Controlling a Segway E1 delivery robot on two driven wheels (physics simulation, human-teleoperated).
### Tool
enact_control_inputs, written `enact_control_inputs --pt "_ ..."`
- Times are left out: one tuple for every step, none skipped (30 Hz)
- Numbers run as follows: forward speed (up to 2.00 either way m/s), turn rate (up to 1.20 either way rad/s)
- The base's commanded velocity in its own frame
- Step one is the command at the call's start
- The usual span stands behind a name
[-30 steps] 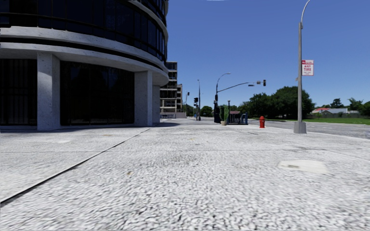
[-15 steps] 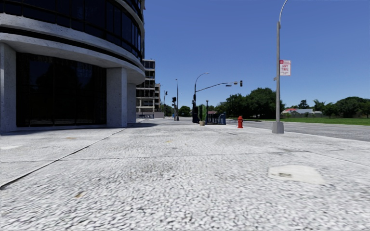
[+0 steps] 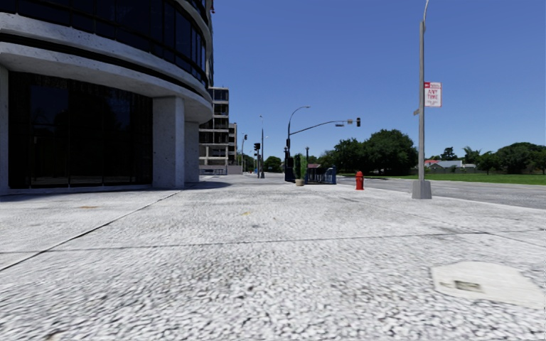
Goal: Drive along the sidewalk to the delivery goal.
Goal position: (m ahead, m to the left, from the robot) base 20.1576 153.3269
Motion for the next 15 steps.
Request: enact_control_inputs --pt "1.17 0.25" --pt "1.17 0.25" --pt "1.17 0.25" --pt "1.17 0.25" --pt "1.17 0.25" --pt "1.17 0.22" --pt "1.17 0.18" --pt "1.17 0.18" --pt "1.17 0.17" --pt "1.17 0.17" --pt "1.17 0.17" --pt "1.17 0.16" --pt "1.17 0.04" --pt "1.16 0.00" --pt "1.16 0.00"
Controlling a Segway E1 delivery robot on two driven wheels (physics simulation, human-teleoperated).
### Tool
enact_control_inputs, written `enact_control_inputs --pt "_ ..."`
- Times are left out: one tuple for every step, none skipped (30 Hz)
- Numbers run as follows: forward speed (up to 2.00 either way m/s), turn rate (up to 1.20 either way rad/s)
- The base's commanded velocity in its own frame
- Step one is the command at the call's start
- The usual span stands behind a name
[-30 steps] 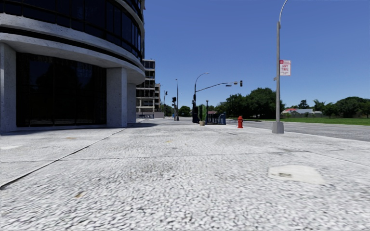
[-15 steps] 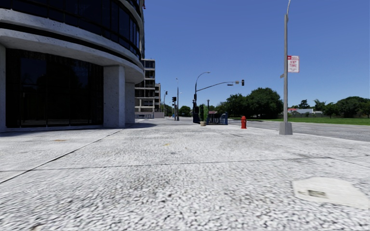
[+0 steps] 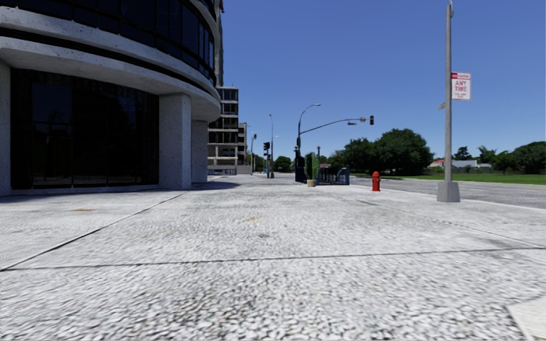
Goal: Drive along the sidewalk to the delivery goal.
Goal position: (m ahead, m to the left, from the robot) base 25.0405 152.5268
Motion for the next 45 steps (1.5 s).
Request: enact_control_inputs --pt "1.16 0.00" --pt "1.16 0.00" --pt "1.16 0.00" --pt "1.16 0.00" --pt "1.16 0.00" --pt "1.16 0.00" --pt "1.18 0.00" --pt "1.22 0.00" --pt "1.22 0.00" --pt "1.29 0.00" --pt "1.40 0.00" --pt "1.44 0.00" --pt "1.45 0.00" --pt "1.45 0.00" --pt "1.45 0.00" --pt "1.45 0.00" --pt "1.45 0.00" --pt "1.45 0.00" --pt "1.45 0.00" --pt "1.46 0.00" --pt "1.61 0.00" --pt "1.85 0.00" --pt "1.85 0.00" --pt "1.90 0.00" --pt "1.91 0.00" --pt "1.92 0.00" --pt "1.93 0.00" --pt "1.94 0.00" --pt "1.94 0.00" --pt "1.95 0.00" --pt "1.95 0.00" --pt "1.95 0.00" --pt "1.95 0.00" --pt "1.95 0.00" --pt "1.94 0.00" --pt "1.93 0.00" --pt "1.93 0.00" --pt "1.93 0.00" --pt "1.93 0.00" --pt "1.93 0.00" --pt "1.93 0.00" --pt "2.00 0.00" --pt "2.00 0.00" --pt "2.00 0.00" --pt "2.00 0.00"
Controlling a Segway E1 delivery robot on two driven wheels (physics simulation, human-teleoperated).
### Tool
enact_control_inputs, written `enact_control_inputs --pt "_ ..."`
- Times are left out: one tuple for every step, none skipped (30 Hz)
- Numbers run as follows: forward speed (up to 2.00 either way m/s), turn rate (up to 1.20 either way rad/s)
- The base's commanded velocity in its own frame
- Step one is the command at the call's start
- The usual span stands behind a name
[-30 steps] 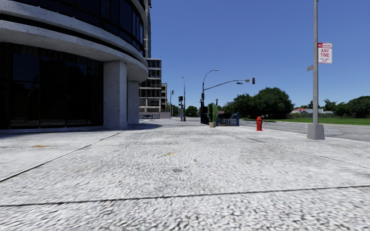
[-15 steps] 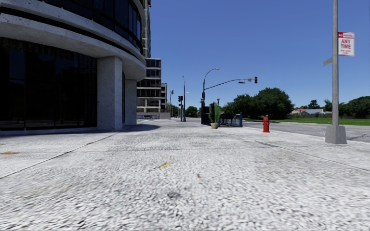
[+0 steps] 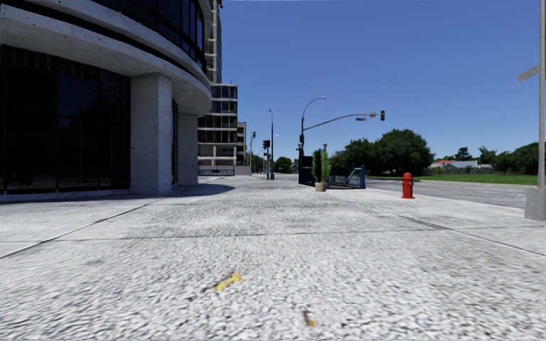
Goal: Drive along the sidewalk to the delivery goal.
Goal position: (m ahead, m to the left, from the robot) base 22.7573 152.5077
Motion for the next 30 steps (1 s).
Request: enact_control_inputs --pt "2.00 0.00" --pt "2.00 0.00" --pt "2.00 0.00" --pt "2.00 0.00" --pt "2.00 0.00" --pt "2.00 0.00" --pt "2.00 0.00" --pt "2.00 0.00" --pt "2.00 0.00" --pt "2.00 0.00" --pt "2.00 0.00" --pt "2.00 0.00" --pt "2.00 0.00" --pt "2.00 0.00" --pt "2.00 0.00" --pt "2.00 0.00" --pt "2.00 0.00" --pt "2.00 0.00" --pt "2.00 0.00" --pt "2.00 0.00" --pt "2.00 0.00" --pt "2.00 0.00" --pt "2.00 0.00" --pt "2.00 0.00" --pt "2.00 0.00" --pt "2.00 0.00" --pt "2.00 0.00" --pt "2.00 0.00" --pt "2.00 0.00" --pt "2.00 0.00"
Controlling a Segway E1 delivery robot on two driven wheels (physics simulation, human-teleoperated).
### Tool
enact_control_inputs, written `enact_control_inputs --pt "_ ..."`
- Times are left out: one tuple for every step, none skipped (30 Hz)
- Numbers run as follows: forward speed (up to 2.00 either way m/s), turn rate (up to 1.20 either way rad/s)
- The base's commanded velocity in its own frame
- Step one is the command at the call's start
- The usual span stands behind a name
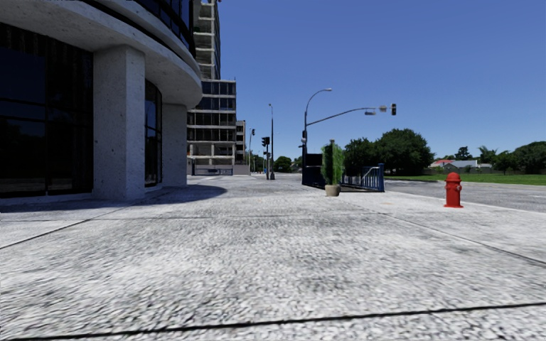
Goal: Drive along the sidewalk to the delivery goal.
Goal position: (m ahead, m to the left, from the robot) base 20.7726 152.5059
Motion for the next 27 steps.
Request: enact_control_inputs --pt "2.00 0.00" --pt "2.00 0.00" --pt "2.00 0.00" --pt "2.00 0.00" --pt "2.00 0.00" --pt "2.00 0.00" --pt "2.00 0.00" --pt "2.00 0.00" --pt "2.00 0.00" --pt "2.00 0.00" --pt "2.00 0.00" --pt "2.00 0.00" --pt "2.00 0.00" --pt "2.00 0.00" --pt "2.00 0.00" --pt "2.00 0.00" --pt "2.00 0.00" --pt "2.00 0.00" --pt "2.00 0.00" --pt "2.00 0.00" --pt "2.00 0.00" --pt "2.00 0.00" --pt "2.00 0.00" --pt "2.00 0.00" --pt "2.00 0.00" --pt "2.00 0.00" --pt "2.00 0.00"
